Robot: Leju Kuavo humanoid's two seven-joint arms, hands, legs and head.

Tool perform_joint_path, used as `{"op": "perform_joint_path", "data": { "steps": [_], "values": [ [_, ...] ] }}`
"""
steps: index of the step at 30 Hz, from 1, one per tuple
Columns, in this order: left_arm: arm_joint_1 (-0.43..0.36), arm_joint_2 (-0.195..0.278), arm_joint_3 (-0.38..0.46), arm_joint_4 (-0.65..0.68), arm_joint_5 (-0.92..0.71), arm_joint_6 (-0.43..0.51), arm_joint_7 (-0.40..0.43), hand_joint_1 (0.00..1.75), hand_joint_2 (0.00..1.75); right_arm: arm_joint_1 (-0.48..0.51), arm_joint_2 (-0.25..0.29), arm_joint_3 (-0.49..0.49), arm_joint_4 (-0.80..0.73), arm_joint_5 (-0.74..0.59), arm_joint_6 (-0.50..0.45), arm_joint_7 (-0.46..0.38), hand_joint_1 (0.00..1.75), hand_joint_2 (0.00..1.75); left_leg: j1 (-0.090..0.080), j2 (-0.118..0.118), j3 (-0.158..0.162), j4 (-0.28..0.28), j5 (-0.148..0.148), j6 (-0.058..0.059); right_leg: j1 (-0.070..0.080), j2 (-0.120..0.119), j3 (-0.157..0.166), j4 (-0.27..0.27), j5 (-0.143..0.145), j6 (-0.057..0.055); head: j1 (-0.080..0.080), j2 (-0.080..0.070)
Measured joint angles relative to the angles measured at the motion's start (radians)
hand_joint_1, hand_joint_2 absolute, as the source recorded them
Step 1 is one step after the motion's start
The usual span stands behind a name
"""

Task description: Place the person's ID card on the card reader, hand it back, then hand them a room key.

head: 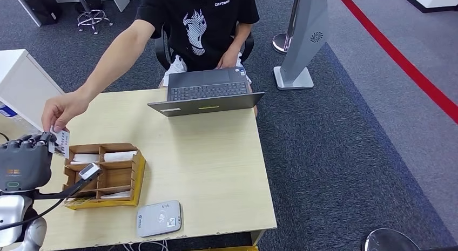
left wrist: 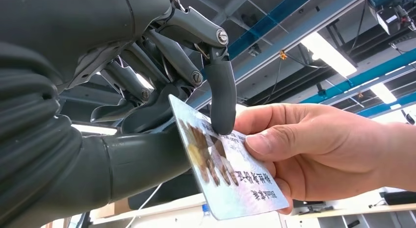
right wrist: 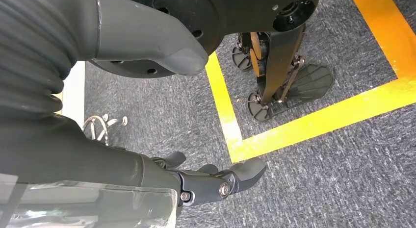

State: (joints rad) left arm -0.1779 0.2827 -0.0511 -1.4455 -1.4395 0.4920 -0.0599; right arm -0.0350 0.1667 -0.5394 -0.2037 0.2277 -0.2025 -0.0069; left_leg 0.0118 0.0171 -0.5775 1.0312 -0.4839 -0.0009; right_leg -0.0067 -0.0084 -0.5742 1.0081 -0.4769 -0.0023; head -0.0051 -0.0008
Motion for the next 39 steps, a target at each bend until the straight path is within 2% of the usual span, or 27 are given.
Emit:
{"op": "perform_joint_path", "data": {
  "steps": [1, 2, 3, 11, 25, 34, 39],
  "values": [
    [0.0, 0.0, 0.0, 0.001, 0.0, 0.0, 0.0, 0.23, 1.75, 0.0, 0.0, 0.0, 0.0, 0.0, 0.0, 0.0, 0.0, 1.75, 0.0, 0.0, 0.0, 0.0, 0.0, 0.0, 0.0, 0.0, 0.0, 0.0, 0.0, 0.0, 0.0, 0.0],
    [-0.001, 0.0, 0.0, 0.002, 0.002, 0.001, 0.0, 0.04, 1.75, 0.0, 0.0, 0.0, 0.0, 0.0, 0.0, 0.0, 0.0, 1.75, 0.0, 0.0, 0.0, 0.0, 0.0, 0.0, 0.0, 0.0, 0.0, 0.0, 0.0, 0.0, 0.0, 0.0],
    [-0.001, 0.0, 0.0, 0.003, 0.004, 0.003, 0.0, 0.0, 1.75, 0.0, 0.0, 0.0, 0.0, 0.0, -0.001, 0.001, 0.0, 1.75, 0.0, 0.0, 0.0, 0.0, 0.0, 0.0, 0.0, 0.0, 0.0, 0.0, 0.0, 0.0, 0.0, 0.0],
    [0.02, -0.005, 0.0, -0.01, 0.053, 0.024, -0.02, 0.0, 1.75, 0.0, 0.0, -0.004, 0.0, -0.003, -0.013, 0.004, 0.0, 1.75, 0.0, 0.0, 0.0, 0.0, 0.0, 0.0, 0.0, 0.0, 0.0, 0.0, 0.0, 0.0, 0.0, 0.0],
    [0.203, 0.02, -0.013, -0.257, 0.134, -0.05, -0.059, 0.0, 1.75, 0.001, 0.0, -0.036, 0.0, -0.022, -0.03, 0.007, 0.0, 1.75, 0.0, 0.0, 0.0, 0.0, 0.0, 0.0, 0.0, 0.0, 0.0, 0.0, 0.0, 0.0, 0.0, 0.0],
    [0.429, 0.043, -0.033, -0.384, 0.19, -0.033, -0.053, 0.0, 1.75, 0.001, 0.0, -0.068, 0.0, -0.036, -0.034, 0.011, 0.0, 1.75, 0.0, 0.001, -0.001, 0.0, -0.001, 0.0, 0.0, 0.001, -0.001, 0.0, -0.002, 0.0, 0.0, 0.0],
    [0.506, 0.039, -0.036, -0.39, 0.218, -0.032, -0.035, 0.0, 1.75, 0.001, 0.0, -0.077, 0.0, -0.03, -0.034, 0.019, 0.0, 1.75, 0.0, 0.0, -0.001, 0.0, -0.002, 0.001, 0.0, 0.0, -0.001, 0.0, -0.002, 0.0, 0.0, 0.0]
  ]
}}
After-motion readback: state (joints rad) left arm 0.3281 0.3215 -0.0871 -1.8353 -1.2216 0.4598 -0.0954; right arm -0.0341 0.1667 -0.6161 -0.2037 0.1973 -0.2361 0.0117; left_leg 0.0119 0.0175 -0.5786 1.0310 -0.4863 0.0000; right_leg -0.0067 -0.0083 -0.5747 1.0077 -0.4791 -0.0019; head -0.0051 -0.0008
